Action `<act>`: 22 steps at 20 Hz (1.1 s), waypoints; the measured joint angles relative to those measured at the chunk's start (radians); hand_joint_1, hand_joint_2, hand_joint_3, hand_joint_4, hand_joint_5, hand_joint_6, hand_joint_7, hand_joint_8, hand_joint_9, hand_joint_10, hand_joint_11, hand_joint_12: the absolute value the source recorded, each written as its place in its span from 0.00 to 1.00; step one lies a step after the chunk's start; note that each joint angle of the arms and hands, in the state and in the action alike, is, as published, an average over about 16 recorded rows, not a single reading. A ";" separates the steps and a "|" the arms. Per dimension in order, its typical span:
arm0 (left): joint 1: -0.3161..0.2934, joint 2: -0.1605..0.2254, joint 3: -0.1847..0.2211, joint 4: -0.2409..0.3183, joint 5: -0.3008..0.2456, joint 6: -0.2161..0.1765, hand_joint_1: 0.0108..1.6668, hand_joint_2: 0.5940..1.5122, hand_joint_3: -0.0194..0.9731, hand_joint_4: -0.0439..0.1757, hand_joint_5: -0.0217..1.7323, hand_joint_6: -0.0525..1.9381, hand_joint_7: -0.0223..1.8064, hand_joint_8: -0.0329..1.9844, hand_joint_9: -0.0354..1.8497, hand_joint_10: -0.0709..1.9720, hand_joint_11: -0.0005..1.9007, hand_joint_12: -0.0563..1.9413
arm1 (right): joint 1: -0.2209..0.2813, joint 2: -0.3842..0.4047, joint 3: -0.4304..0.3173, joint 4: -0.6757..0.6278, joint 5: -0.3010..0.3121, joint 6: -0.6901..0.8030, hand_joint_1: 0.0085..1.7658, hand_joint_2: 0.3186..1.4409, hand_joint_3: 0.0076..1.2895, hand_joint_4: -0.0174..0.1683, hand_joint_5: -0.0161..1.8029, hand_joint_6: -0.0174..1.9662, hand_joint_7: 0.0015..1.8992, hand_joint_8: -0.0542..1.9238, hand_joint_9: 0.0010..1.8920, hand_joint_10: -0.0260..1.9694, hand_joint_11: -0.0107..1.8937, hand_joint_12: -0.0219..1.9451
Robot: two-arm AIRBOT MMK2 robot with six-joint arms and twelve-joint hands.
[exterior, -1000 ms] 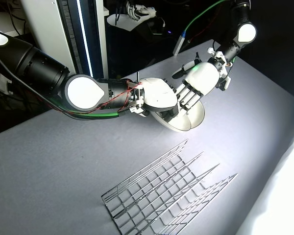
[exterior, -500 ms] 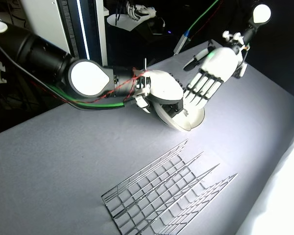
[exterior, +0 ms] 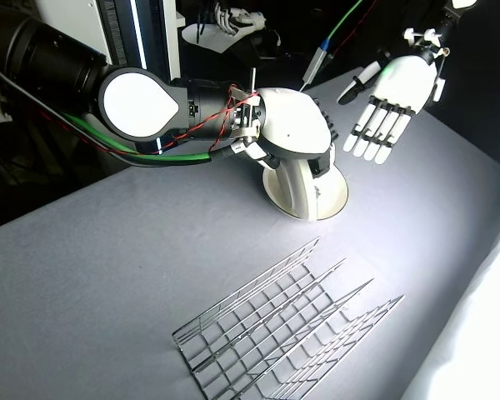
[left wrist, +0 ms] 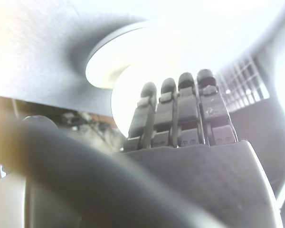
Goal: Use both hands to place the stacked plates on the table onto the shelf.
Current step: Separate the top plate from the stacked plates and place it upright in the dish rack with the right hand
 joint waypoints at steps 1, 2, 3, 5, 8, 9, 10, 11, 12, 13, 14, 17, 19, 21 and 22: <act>0.000 0.007 0.002 -0.001 -0.001 -0.001 0.00 0.57 0.04 0.20 0.04 0.03 0.02 0.02 0.03 0.04 0.01 0.03 | 0.006 0.002 -0.002 0.036 -0.004 0.000 0.76 0.58 0.00 0.08 0.54 0.50 0.55 0.45 0.49 0.56 0.45 0.61; -0.001 0.013 0.004 -0.003 -0.003 -0.003 0.00 0.57 0.04 0.20 0.04 0.03 0.02 0.02 0.03 0.04 0.01 0.03 | 0.013 0.003 -0.004 0.072 -0.008 -0.001 0.76 0.58 0.00 0.07 0.54 0.51 0.55 0.46 0.49 0.56 0.45 0.61; -0.001 0.019 0.007 -0.004 -0.004 -0.004 0.00 0.57 0.04 0.20 0.04 0.03 0.02 0.02 0.03 0.04 0.01 0.03 | 0.020 0.004 -0.005 0.108 -0.013 -0.001 0.77 0.58 0.00 0.07 0.54 0.51 0.55 0.46 0.49 0.56 0.45 0.61; -0.002 0.027 0.013 -0.007 -0.006 -0.007 0.00 0.57 0.04 0.20 0.03 0.03 0.02 0.02 0.03 0.04 0.01 0.03 | 0.036 0.005 -0.005 0.179 -0.024 -0.002 0.77 0.58 0.00 0.07 0.54 0.51 0.55 0.46 0.49 0.55 0.45 0.61; -0.002 0.037 0.023 -0.011 -0.008 -0.009 0.00 0.57 0.04 0.20 0.03 0.03 0.02 0.02 0.03 0.04 0.01 0.03 | 0.064 0.005 -0.004 0.273 -0.047 -0.002 0.77 0.59 0.01 0.07 0.53 0.51 0.54 0.47 0.49 0.56 0.45 0.61; -0.003 0.039 0.026 -0.013 -0.008 -0.009 0.00 0.57 0.04 0.20 0.03 0.03 0.02 0.02 0.03 0.04 0.01 0.03 | 0.073 0.005 -0.002 0.300 -0.056 -0.002 0.77 0.59 0.01 0.07 0.53 0.51 0.54 0.47 0.49 0.56 0.45 0.61; -0.003 0.041 0.029 -0.014 -0.008 -0.009 0.00 0.57 0.04 0.20 0.03 0.03 0.02 0.02 0.03 0.04 0.01 0.03 | 0.084 0.005 0.000 0.325 -0.067 -0.002 0.77 0.59 0.01 0.07 0.53 0.51 0.54 0.47 0.49 0.56 0.45 0.61; -0.003 0.042 0.032 -0.015 -0.009 -0.009 0.00 0.57 0.04 0.20 0.03 0.03 0.02 0.02 0.03 0.04 0.01 0.03 | 0.094 0.004 0.003 0.349 -0.079 -0.001 0.77 0.60 0.01 0.07 0.53 0.51 0.54 0.47 0.49 0.56 0.45 0.61; -0.003 0.043 0.035 -0.016 -0.009 -0.009 0.00 0.57 0.04 0.20 0.03 0.03 0.02 0.02 0.03 0.04 0.01 0.03 | 0.106 0.003 0.007 0.370 -0.092 0.000 0.77 0.60 0.01 0.07 0.53 0.51 0.54 0.47 0.49 0.56 0.45 0.61; -0.003 0.044 0.037 -0.017 -0.010 -0.009 0.00 0.57 0.04 0.20 0.03 0.03 0.02 0.02 0.03 0.04 0.01 0.03 | 0.117 0.002 0.010 0.390 -0.106 0.000 0.77 0.60 0.01 0.07 0.53 0.51 0.54 0.47 0.49 0.56 0.45 0.61; -0.003 0.045 0.040 -0.018 -0.010 -0.009 0.00 0.57 0.04 0.20 0.03 0.03 0.02 0.02 0.03 0.04 0.01 0.03 | 0.129 0.000 0.015 0.408 -0.120 0.001 0.77 0.60 0.00 0.06 0.53 0.51 0.54 0.47 0.49 0.56 0.45 0.61; -0.002 0.046 0.049 -0.018 -0.012 -0.009 0.00 0.57 0.04 0.20 0.03 0.03 0.02 0.02 0.03 0.04 0.01 0.03 | 0.163 -0.006 0.033 0.449 -0.163 0.003 0.77 0.61 0.00 0.06 0.52 0.50 0.55 0.47 0.49 0.56 0.45 0.61; -0.002 0.046 0.054 -0.018 -0.013 -0.009 0.00 0.57 0.04 0.20 0.03 0.03 0.02 0.02 0.03 0.04 0.01 0.03 | 0.186 -0.013 0.049 0.468 -0.195 0.005 0.77 0.61 0.00 0.06 0.52 0.50 0.55 0.47 0.49 0.55 0.44 0.60; -0.002 0.046 0.059 -0.018 -0.014 -0.009 0.00 0.57 0.04 0.20 0.03 0.03 0.02 0.02 0.03 0.04 0.01 0.03 | 0.208 -0.021 0.068 0.487 -0.226 0.007 0.78 0.61 0.00 0.05 0.52 0.50 0.54 0.48 0.49 0.55 0.45 0.60; -0.002 0.046 0.060 -0.018 -0.015 -0.009 0.00 0.57 0.04 0.20 0.03 0.03 0.02 0.02 0.03 0.04 0.01 0.03 | 0.219 -0.026 0.078 0.495 -0.241 0.008 0.78 0.61 0.00 0.05 0.52 0.50 0.54 0.48 0.49 0.55 0.45 0.60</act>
